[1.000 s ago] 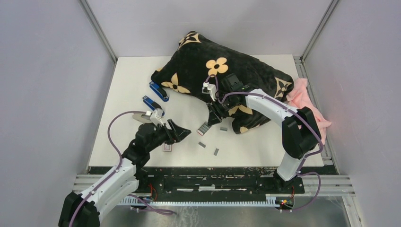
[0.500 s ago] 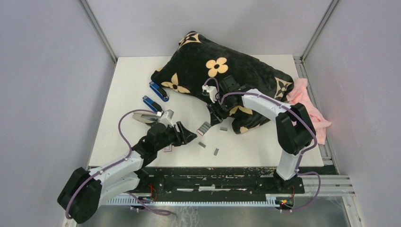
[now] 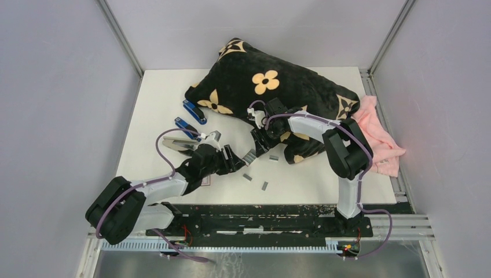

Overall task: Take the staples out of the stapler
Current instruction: Adjust the staple box at the center of the board.

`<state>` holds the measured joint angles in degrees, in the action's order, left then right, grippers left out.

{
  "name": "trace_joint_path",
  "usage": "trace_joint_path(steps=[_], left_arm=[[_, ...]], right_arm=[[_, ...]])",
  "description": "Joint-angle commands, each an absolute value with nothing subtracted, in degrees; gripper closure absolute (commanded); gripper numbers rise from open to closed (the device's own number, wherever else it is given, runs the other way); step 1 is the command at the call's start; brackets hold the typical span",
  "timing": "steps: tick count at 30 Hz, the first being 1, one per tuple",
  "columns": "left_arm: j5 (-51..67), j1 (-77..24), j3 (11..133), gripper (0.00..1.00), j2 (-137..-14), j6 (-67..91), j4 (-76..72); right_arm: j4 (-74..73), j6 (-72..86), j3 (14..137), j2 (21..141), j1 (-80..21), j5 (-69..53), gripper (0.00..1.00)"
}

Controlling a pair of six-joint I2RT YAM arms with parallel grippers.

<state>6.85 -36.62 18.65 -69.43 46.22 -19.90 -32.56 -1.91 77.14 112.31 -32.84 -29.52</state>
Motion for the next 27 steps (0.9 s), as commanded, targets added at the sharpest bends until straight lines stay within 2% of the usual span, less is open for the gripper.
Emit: trace_joint_path(steps=[1, 27], left_arm=[[5.5, -36.7, 21.6, 0.30, -71.4, 43.5, -24.6], [3.7, -36.7, 18.2, 0.30, -62.9, 41.4, -20.8]], right_arm=[[-29.1, 1.1, 80.0, 113.9, -32.5, -30.2, 0.46], [-28.5, 1.2, 79.2, 117.0, -32.7, -41.1, 0.47]])
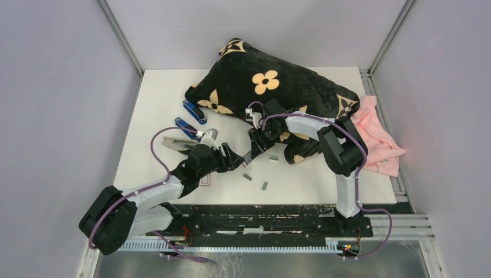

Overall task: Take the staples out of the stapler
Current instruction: Adjust the staple box at the center of the board.

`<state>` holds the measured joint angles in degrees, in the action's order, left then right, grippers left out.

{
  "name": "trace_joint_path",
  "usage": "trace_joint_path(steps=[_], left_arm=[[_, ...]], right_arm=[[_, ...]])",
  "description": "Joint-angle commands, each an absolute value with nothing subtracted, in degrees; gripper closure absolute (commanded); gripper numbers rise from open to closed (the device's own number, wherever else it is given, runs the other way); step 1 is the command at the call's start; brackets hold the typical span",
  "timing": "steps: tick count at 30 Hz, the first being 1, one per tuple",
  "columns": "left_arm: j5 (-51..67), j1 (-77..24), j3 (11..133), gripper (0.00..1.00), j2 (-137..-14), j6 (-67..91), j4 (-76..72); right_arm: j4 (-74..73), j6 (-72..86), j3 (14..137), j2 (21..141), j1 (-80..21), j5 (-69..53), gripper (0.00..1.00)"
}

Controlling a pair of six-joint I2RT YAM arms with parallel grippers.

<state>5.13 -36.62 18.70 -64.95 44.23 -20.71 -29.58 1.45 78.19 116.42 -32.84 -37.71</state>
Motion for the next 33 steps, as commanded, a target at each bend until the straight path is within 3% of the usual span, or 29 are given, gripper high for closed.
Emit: trace_joint_path(steps=[1, 16, 23, 33], left_arm=[[3.4, -36.7, 18.1, 0.30, -62.4, 41.3, -20.4], [0.9, -36.7, 18.1, 0.30, -57.1, 39.7, -15.4], [0.4, -36.7, 18.6, 0.30, -56.6, 39.1, -14.3], [0.0, -36.6, 18.7, 0.30, -56.7, 38.8, -14.0]], right_arm=[[-28.4, 1.2, 79.1, 116.9, -32.7, -41.7, 0.46], [-29.3, 2.6, 79.6, 117.0, -34.1, -46.1, 0.47], [-27.7, 3.0, 78.4, 113.6, -34.2, -35.5, 0.50], [-27.7, 3.1, 79.0, 114.3, -34.3, -32.4, 0.55]])
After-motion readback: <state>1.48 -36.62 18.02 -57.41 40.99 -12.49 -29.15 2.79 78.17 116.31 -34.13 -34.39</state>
